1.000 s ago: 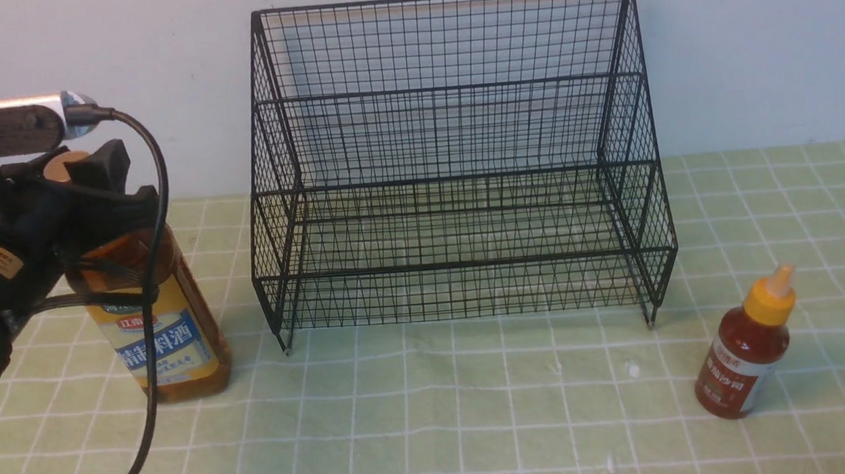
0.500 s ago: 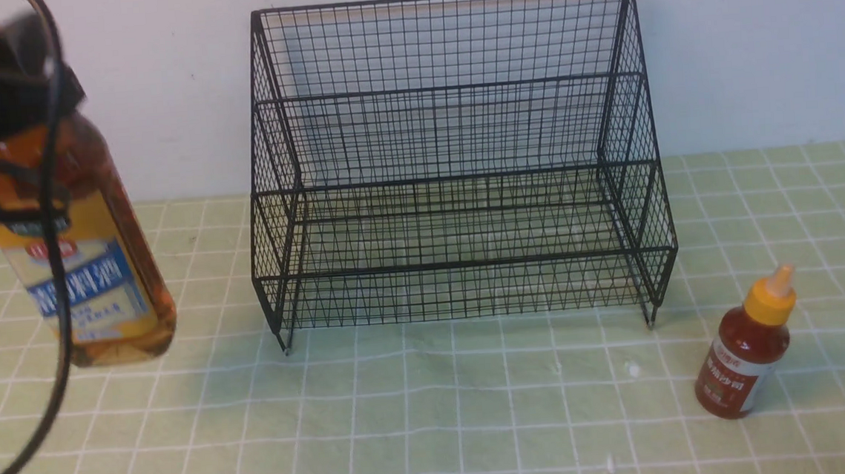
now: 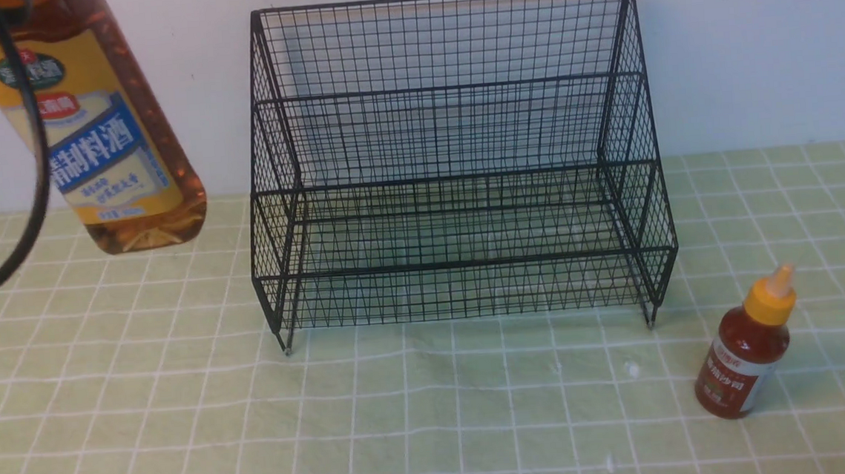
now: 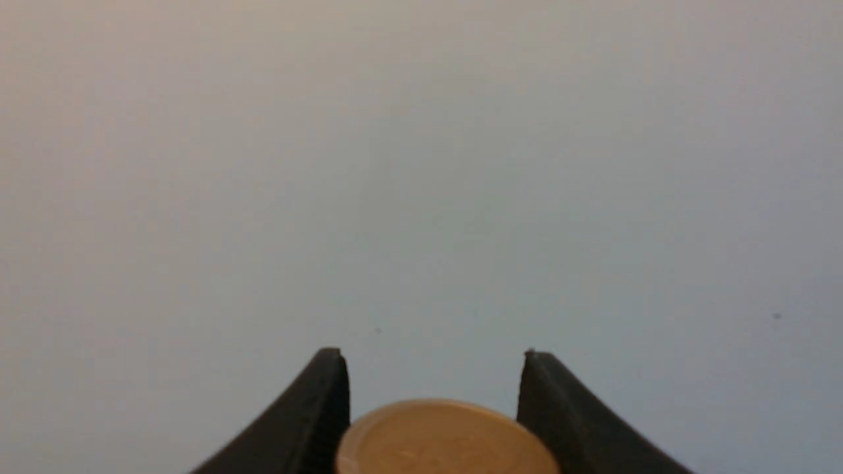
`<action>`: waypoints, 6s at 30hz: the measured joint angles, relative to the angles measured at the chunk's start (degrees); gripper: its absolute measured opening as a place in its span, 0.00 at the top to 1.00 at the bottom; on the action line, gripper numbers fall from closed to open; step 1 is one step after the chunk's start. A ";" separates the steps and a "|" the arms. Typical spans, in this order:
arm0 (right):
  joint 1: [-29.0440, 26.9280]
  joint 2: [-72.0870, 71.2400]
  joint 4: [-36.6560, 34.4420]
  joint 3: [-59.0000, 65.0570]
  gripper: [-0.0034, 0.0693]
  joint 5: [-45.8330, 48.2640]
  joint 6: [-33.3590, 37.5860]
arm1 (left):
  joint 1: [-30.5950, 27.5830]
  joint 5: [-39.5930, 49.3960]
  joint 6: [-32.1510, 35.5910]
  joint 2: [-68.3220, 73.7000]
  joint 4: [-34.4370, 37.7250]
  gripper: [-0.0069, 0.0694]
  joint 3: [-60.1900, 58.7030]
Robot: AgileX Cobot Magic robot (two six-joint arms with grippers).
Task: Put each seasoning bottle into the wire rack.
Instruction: Use the left arm to put the condiment bottle back on the shelf, then use the right arm to grab the condiment bottle closest to it
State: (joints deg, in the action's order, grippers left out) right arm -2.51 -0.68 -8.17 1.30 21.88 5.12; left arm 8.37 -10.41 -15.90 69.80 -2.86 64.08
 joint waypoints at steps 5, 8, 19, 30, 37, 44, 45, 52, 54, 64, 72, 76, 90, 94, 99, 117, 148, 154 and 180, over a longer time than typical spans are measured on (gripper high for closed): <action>0.00 0.00 0.00 0.00 0.97 0.00 0.00 | 4.85 0.06 0.65 5.57 1.60 0.51 4.98; 0.00 0.00 0.00 0.00 0.97 0.00 0.00 | 6.71 0.01 0.65 9.47 2.86 0.51 8.46; 0.00 0.00 0.00 0.00 0.97 0.00 0.00 | 7.80 -0.36 2.36 23.51 3.71 0.51 22.53; 0.00 0.00 0.00 0.00 0.97 0.00 0.00 | 8.10 3.85 2.37 29.71 3.77 0.51 24.20; 0.00 0.00 0.00 0.00 0.97 0.00 0.00 | 8.93 14.04 2.48 29.71 3.70 0.51 24.20; 0.00 0.00 0.00 0.00 0.97 0.00 0.00 | 9.03 22.43 3.97 29.71 3.77 0.51 24.20; 0.00 0.00 0.00 0.00 0.97 0.00 0.00 | 9.03 23.62 4.17 29.71 3.77 0.51 24.20; 0.00 0.00 0.00 0.00 0.97 0.00 0.00 | 9.03 27.61 4.56 29.71 3.72 0.51 24.20; 0.00 0.00 0.00 0.00 0.97 0.00 0.00 | 9.03 27.61 4.58 29.71 3.72 0.51 24.20; 0.00 0.00 0.00 0.00 0.97 0.00 0.00 | 9.03 28.85 5.04 29.71 3.72 0.51 24.43; 0.00 0.00 0.00 0.00 0.97 0.00 0.00 | 9.17 28.76 5.99 25.67 1.96 0.36 25.54; 0.00 0.00 0.00 0.00 0.97 0.00 0.00 | 9.17 30.80 7.75 21.78 -1.36 0.37 25.54; 0.00 0.00 0.00 0.00 0.97 0.00 0.00 | 9.17 72.23 11.75 1.36 -9.77 0.91 23.02; 0.00 0.00 0.00 0.00 0.97 0.00 0.00 | 9.17 71.53 11.26 -8.29 -8.30 0.92 14.30; 0.00 0.00 0.00 0.00 0.97 0.00 0.00 | 9.17 63.13 7.29 -24.20 -7.48 0.92 0.35; 0.00 0.00 0.00 0.00 0.97 0.00 0.00 | 9.17 50.62 3.18 -55.27 -7.42 0.92 -32.53; 0.00 0.00 0.00 0.00 0.97 0.00 0.00 | -4.40 31.35 22.21 -69.88 6.33 0.92 -65.70; 0.00 0.00 0.00 0.00 0.97 0.00 0.00 | -4.40 31.46 22.21 -69.88 6.33 0.92 -65.70; 0.00 0.00 -3.83 0.26 0.97 -2.78 -1.29 | -4.40 31.56 22.21 -69.88 6.33 0.92 -65.70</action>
State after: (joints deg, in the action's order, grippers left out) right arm -2.51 -0.68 -11.99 1.56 19.10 3.84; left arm 3.97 21.15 6.31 -0.07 3.47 -1.62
